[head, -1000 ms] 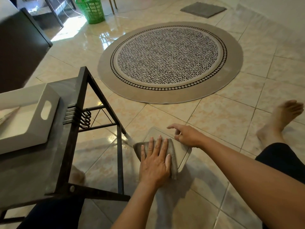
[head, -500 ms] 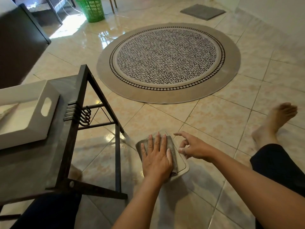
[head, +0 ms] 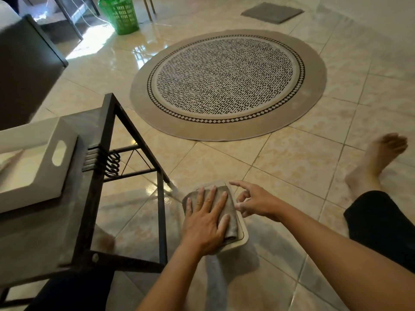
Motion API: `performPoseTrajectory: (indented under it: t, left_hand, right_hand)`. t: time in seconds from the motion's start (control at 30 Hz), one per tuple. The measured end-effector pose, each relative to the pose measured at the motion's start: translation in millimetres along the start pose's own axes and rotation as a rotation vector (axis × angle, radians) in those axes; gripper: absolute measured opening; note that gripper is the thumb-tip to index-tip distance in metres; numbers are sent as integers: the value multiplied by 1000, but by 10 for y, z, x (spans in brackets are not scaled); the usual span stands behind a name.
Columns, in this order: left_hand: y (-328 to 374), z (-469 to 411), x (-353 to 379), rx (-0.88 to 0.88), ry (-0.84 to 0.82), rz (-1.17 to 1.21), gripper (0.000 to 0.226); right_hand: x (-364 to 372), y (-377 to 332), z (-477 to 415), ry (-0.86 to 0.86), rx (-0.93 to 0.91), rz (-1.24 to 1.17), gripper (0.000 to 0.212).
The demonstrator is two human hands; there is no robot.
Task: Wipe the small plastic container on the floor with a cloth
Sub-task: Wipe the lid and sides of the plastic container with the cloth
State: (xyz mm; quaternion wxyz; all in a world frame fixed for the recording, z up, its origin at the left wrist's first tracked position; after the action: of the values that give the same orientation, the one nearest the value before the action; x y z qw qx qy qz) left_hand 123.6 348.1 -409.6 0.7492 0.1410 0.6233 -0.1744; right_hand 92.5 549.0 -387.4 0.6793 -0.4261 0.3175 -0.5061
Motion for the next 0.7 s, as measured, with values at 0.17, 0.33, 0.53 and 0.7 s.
performPoseTrajectory:
  t: [0.17,0.33,0.53,0.7]
  left_hand:
    - [155,-203,-73,-175,42,21,64]
    - [269,-275,-79,-126,40,9,64]
    - [-57,-323,-112,-268,25,82,65]
    - [-23,59,-28,-306,17,171,67]
  right_hand:
    - [-7,3,-7,-18,27,-30,78]
    - [-10,-7,-12,-25,32,-25,82]
    - [71,45,-11,12,27,-64,79]
    - [91,81,21,24,24,-80,77]
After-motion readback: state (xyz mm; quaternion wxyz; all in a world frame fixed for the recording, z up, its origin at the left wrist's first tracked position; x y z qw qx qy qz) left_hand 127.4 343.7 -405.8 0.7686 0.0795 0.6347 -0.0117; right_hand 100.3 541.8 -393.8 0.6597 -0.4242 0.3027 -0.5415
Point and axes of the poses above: each hand's wrist, its own z-axis away from the middle knuckle, its own x-axis out of the palm, y = z × x, the point moved 1 cm from there along -z, towards the middle knuckle, and after that the axes turned 13 degrees about -z, right-handed, at the moved point
